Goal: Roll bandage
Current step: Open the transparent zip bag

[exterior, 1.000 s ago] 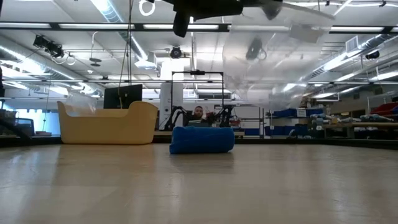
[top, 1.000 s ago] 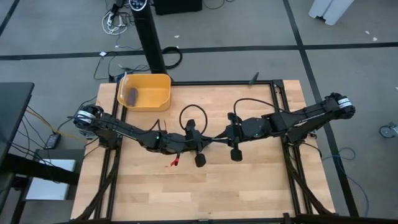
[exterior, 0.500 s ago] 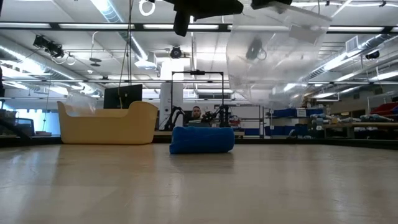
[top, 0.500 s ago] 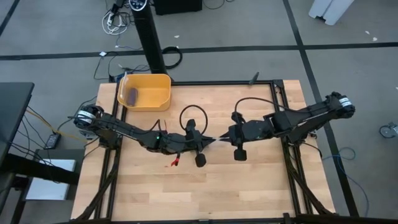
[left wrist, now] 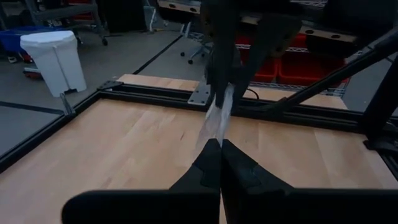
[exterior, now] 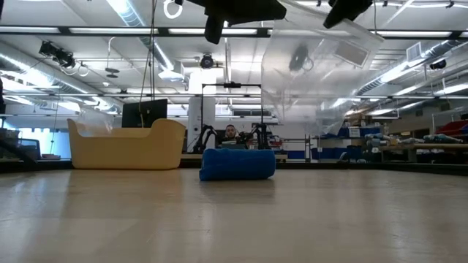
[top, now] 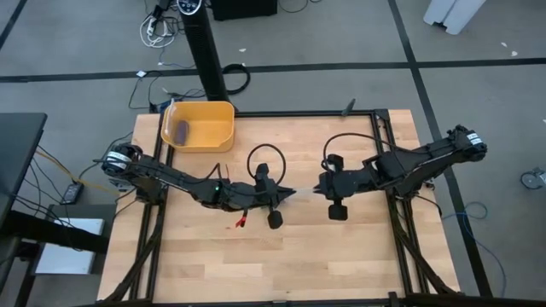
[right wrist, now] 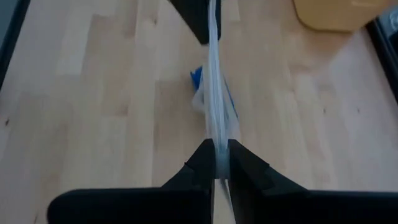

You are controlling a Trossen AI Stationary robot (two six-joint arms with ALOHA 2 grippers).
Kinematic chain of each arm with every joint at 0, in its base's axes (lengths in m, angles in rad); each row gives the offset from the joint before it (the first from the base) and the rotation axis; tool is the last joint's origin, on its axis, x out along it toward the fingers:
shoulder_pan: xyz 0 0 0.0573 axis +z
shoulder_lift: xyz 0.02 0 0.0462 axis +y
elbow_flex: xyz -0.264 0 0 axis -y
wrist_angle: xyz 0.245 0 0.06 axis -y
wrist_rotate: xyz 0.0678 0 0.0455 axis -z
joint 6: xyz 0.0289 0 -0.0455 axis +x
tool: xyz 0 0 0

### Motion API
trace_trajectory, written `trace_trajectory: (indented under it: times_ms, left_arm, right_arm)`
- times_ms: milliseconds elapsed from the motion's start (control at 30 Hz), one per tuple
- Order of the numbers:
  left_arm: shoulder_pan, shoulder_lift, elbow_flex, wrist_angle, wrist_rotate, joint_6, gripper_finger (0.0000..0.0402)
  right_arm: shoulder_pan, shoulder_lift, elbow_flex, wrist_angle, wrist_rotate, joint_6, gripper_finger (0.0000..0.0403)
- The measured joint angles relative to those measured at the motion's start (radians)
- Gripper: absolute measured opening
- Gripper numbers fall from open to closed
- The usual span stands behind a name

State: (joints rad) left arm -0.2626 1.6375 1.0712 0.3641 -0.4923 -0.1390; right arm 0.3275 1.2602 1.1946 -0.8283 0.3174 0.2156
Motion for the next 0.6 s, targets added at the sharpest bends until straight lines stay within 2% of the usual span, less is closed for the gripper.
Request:
trace_trajectory:
  times_ms: [600]
  left_arm:
    - [-0.009,-0.016,-0.002,-0.003,0.008,0.008,0.0]
  right_arm:
    - [0.024,-0.001,-0.002,-0.178,-0.022,0.094,0.0027]
